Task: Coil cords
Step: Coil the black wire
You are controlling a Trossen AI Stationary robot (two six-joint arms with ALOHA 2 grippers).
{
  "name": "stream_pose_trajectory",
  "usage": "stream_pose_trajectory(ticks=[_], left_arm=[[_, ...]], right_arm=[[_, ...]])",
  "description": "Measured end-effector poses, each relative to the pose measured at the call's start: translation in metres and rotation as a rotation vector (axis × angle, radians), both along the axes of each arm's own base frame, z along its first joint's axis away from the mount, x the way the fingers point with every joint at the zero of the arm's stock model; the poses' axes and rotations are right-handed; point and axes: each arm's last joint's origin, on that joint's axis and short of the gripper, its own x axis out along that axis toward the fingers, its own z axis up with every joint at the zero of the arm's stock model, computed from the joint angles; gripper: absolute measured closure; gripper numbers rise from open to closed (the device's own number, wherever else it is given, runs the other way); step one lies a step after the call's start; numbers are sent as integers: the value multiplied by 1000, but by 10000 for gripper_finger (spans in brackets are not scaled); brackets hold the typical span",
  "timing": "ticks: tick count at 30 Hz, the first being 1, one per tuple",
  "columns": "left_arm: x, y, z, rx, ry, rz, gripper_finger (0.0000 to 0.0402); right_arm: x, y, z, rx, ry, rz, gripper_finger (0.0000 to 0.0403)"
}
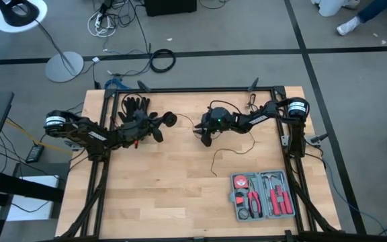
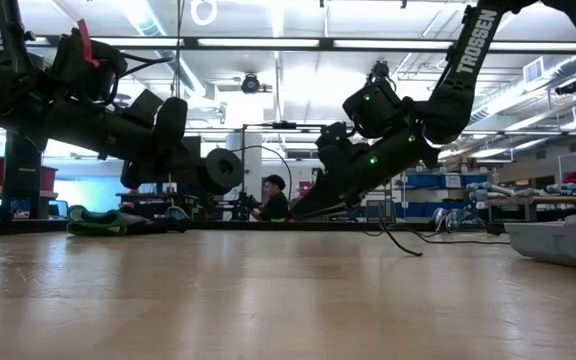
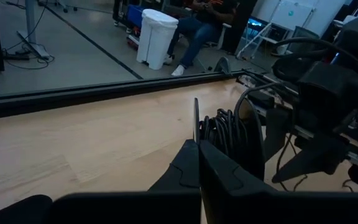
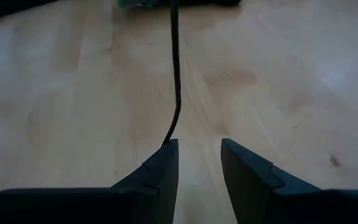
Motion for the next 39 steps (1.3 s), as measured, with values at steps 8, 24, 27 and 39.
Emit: stream_pose_trajectory(ticks=[8, 24, 27, 39], left_arm=[[0, 0, 0, 1, 1, 0, 401], [0, 0, 0, 2, 1, 0, 401], [0, 0, 0, 2, 1, 0, 401], [0, 0, 0, 2, 1, 0, 401]], right_arm=[[-1, -2, -1, -42, 27, -78, 282], [2, -11, 12, -182, -89, -307, 282], [4, -12, 18, -202, -141, -318, 282], [10, -7, 37, -245, -344, -301, 282]])
